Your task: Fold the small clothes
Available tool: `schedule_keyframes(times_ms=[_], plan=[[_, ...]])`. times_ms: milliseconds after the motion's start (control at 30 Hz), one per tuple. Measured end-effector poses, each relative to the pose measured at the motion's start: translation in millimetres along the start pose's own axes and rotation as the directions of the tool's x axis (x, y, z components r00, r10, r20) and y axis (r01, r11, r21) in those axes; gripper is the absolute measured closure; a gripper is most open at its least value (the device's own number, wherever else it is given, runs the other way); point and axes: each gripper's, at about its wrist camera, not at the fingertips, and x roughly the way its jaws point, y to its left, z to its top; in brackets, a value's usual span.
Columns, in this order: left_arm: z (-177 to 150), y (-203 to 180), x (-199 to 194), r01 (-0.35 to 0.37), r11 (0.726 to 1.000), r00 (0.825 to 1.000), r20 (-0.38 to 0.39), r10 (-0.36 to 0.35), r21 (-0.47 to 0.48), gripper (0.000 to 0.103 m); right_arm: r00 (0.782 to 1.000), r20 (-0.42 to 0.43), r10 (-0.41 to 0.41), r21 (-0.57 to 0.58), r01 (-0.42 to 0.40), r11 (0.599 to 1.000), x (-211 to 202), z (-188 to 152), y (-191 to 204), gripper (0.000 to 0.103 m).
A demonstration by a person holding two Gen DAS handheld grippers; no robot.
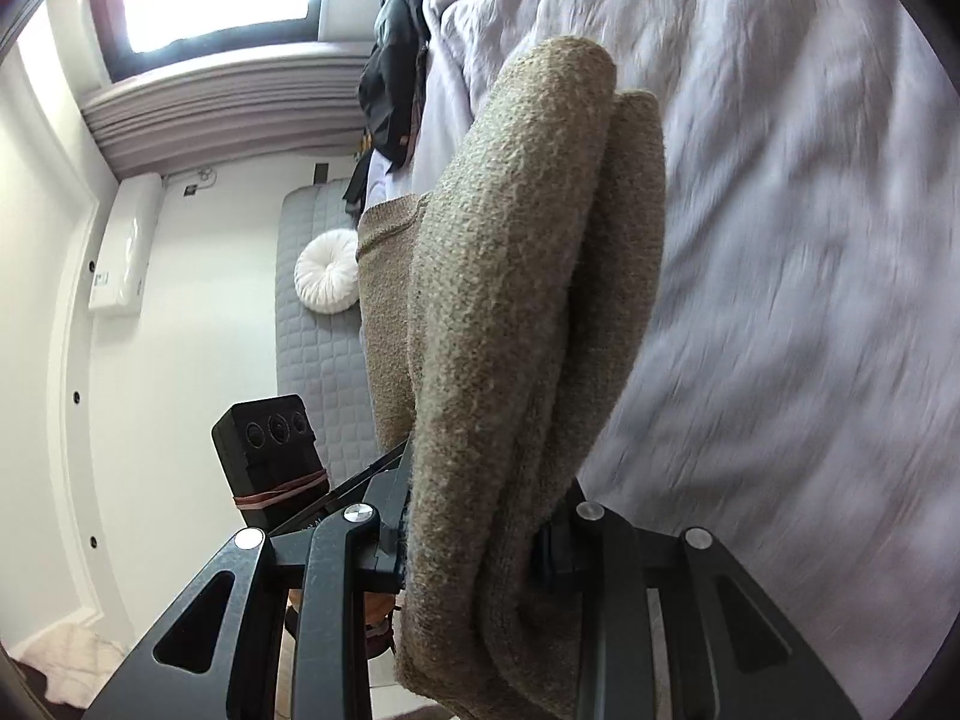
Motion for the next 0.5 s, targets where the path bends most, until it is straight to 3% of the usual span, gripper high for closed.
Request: schedule_keyframes(times_ms=[200, 367, 433, 500], plan=[[-49, 33, -10, -0.002, 1.000, 0.999, -0.045, 0.001, -0.021, 0.057, 0.999, -0.009, -0.032, 0.025, 0.032, 0.999, 32, -39, -6, 0.071], [-81, 63, 1, -0.040, 0.996, 0.996, -0.081, 0.034, -0.076, 0.057, 0.992, -0.030, -0.125, 0.052, 0.126, 0.991, 62, -55, -16, 0.071], [-92, 77, 8, -0.090, 0.992, 0.991, -0.104, 0.081, -0.086, 0.057, 0.976, -0.044, -0.214, 0.047, 0.216, 0.975, 72, -57, -21, 0.069], [-103, 87, 8, -0.150, 0.985, 0.984, -0.113, 0.140, -0.081, 0.057, 0.934, -0.051, -0.354, 0.032, 0.356, 0.934, 74, -59, -24, 0.066]])
